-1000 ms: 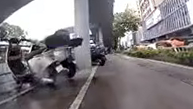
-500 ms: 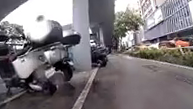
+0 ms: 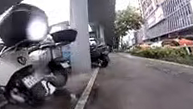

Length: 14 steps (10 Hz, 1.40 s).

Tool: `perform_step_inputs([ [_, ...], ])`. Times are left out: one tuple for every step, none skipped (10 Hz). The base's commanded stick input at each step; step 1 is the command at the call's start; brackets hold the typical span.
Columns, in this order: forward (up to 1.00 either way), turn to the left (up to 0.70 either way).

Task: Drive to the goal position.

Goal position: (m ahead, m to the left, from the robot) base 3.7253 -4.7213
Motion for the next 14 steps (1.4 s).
perform_step_inputs([
  [0.70, 0.00],
  [0.70, 0.00],
  [0.70, 0.00],
  [0.70, 0.00],
  [0.70, 0.00],
  [0.70, 0.00],
  [0.70, 0.00],
  [0.70, 0.00],
  [0.70, 0.00],
  [0.70, 0.00],
  [0.70, 0.00],
  [0.70, 0.00],
  [0.70, 0.00],
  [0.70, 0.00],
])
